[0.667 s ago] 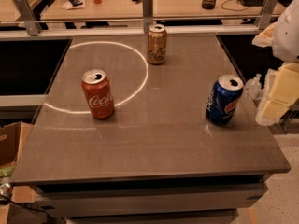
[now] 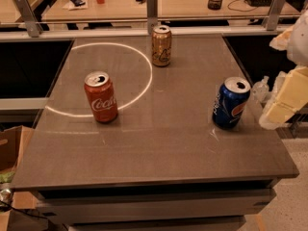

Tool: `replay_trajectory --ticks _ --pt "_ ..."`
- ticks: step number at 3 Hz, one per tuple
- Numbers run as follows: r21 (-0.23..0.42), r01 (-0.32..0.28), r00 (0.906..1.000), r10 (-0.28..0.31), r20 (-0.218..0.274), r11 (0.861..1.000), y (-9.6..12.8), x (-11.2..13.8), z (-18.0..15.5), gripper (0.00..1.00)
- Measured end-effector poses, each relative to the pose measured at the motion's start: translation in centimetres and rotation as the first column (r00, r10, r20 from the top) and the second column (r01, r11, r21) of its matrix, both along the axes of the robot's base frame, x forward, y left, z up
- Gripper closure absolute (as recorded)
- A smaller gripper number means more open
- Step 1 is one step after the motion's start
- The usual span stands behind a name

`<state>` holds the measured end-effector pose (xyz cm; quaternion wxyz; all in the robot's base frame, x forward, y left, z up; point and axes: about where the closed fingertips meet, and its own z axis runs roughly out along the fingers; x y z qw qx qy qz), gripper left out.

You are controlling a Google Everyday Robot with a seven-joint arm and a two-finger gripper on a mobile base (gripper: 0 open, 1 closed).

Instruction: Move pepsi can near orange can

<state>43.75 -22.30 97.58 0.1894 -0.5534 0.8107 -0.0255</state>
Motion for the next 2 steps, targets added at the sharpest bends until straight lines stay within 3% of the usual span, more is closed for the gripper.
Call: replay_trajectory --ticks 1,2 --pt "0.131 0.139 0.9869 -0.148 0.064 0.982 -1.6 -1.1 -0.6 0.00" --pt "0.282 0.231 0.9581 -0.268 0.100 0.931 -5.0 -2.1 -3.5 0.00"
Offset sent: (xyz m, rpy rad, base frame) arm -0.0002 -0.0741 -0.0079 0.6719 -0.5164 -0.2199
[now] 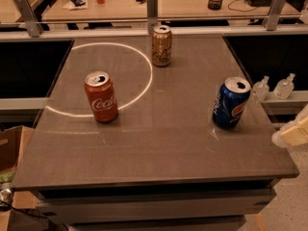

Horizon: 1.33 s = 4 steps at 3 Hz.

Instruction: Move pepsi can near orange can

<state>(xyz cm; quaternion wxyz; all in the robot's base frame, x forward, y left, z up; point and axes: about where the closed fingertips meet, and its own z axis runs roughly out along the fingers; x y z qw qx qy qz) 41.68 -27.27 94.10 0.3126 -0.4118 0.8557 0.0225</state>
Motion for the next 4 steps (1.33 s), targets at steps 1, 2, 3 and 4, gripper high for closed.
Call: replay_trajectory --ticks 1,2,3,4 --pt "0.140 0.032 0.9922 -0.049 0.115 0.990 -3.1 1.1 -3.3 0.00" --pt "0.323 -0.034 0.9727 -0.042 0.228 0.946 -3.7 2.3 -5.0 0.00" --pt "0.479 -0.198 0.9313 0.012 0.364 0.855 -2.6 2.7 -4.0 0.00" --pt "0.538 -0.370 0.8807 0.101 0.463 0.757 -0.9 2.5 -3.1 0.00"
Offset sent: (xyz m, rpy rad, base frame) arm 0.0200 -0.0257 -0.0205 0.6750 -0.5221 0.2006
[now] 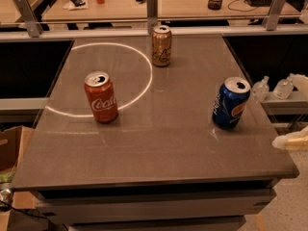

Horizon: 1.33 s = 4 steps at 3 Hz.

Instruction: Move pepsi can near orange can

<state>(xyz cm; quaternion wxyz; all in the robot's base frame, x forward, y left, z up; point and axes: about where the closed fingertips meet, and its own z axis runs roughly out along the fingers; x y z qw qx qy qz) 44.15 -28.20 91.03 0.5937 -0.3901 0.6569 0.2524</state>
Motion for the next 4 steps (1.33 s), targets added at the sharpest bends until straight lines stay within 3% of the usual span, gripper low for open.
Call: replay_trajectory --ticks 1,3,4 --pt "-0.001 -0.002 1.0000 0.002 0.001 1.000 0.1 0.0 0.0 0.00" --pt "0.039 -0.054 0.9984 0.054 -0.015 0.998 2.9 0.0 -0.7 0.00" --pt "0.029 -0.060 0.9981 0.061 -0.014 0.998 4.1 0.0 -1.6 0.00"
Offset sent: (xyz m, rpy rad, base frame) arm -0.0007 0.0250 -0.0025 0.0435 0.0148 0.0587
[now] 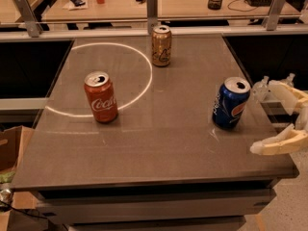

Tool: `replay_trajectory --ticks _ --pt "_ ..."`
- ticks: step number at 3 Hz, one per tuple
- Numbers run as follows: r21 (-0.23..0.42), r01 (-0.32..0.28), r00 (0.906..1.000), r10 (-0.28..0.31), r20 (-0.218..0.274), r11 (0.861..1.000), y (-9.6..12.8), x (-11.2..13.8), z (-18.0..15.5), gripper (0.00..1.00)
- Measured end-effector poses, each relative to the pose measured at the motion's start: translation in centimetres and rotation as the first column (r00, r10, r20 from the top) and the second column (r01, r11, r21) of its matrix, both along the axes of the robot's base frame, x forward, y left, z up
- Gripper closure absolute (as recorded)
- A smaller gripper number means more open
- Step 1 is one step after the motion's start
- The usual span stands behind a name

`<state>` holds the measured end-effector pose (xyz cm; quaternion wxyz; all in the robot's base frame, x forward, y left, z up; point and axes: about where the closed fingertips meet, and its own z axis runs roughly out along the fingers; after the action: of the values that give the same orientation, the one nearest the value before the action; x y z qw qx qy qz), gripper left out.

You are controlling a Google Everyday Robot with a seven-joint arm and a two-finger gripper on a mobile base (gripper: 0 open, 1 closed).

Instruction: Move pepsi can near orange can

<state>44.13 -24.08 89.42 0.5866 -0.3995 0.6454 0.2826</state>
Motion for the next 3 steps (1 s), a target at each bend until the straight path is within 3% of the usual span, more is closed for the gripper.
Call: replay_trajectory --ticks 1,3 --pt "-0.037 0.042 0.9990 -0.041 0.018 0.998 0.8 0.7 -0.8 0.00" --pt "-0.033 0.192 0.9808 -0.191 0.040 0.981 1.9 3.8 -1.2 0.00"
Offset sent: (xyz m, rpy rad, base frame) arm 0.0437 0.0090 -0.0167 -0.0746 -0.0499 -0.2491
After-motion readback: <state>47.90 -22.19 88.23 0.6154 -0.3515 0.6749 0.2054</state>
